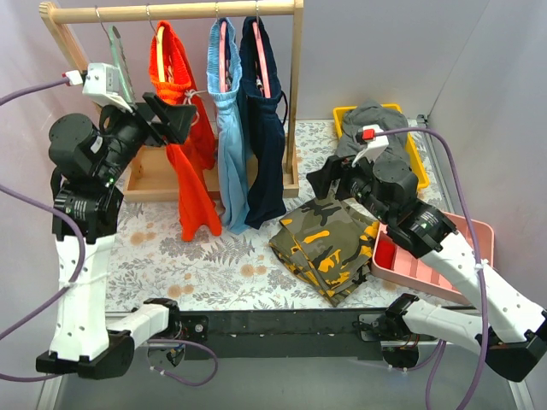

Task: Place the shorts on the hanger

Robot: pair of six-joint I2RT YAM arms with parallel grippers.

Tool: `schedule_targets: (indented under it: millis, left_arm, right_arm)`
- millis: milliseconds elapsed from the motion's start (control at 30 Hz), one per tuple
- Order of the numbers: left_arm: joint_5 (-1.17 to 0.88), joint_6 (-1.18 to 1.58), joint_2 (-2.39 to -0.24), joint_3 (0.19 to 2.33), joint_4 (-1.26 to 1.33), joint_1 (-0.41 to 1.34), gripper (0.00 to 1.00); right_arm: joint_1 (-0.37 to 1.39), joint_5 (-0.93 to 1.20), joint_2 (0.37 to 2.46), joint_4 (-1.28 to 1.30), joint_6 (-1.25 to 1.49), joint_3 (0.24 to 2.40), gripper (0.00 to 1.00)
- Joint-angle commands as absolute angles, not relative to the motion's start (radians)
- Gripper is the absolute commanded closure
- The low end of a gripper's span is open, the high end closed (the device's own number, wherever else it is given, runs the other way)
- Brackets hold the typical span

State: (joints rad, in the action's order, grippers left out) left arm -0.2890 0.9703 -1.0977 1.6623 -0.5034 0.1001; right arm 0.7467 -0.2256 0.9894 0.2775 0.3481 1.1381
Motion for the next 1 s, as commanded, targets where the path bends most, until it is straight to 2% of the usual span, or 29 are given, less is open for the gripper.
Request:
schedule_targets:
  millis: [0,100,133,267,400,533,733,967]
  left_arm:
    - [-0.354,0.994,-1.074,1.66,-0.578,0.179,0.02]
    - [-0.273,0.971,-1.081,1.643,-0.612,0.328,0.02]
    - [-0.24,0.963,-1.086,1.635,-0.621,0.433,0.02]
    - [-0.028,0.972,-1.085,1.553,-0.638,0.676,0.02]
    - [0.153,1.02,-1.068,1.36,-0.586,0.905,0.02]
    - [0.231,1.12,-1.06,1.144,-0.471,1.09,0.02]
    - [0.229,1.314,-1.002,0.823,-0.253,1.147,0.02]
    - [0.267,1.385,-0.91,0.707,-0.209,1.149,0.02]
  right_arm:
    - [0.75,-0.222,0.942,0.27,0.382,1.1,0.11]
    - [0.75,-0.238,0.914,0.276,0.402,1.053,0.09]
    - [0.75,-0.245,0.905,0.279,0.413,1.039,0.09]
    - [0.75,-0.284,0.845,0.298,0.434,0.973,0.08]
    - [0.75,-0.324,0.781,0.327,0.463,0.899,0.06]
    - [0.75,-0.388,0.718,0.37,0.511,0.8,0.04]
    - [0.75,-0.492,0.594,0.391,0.592,0.686,0.01]
    - [0.75,-0.451,0.552,0.417,0.598,0.663,0.01]
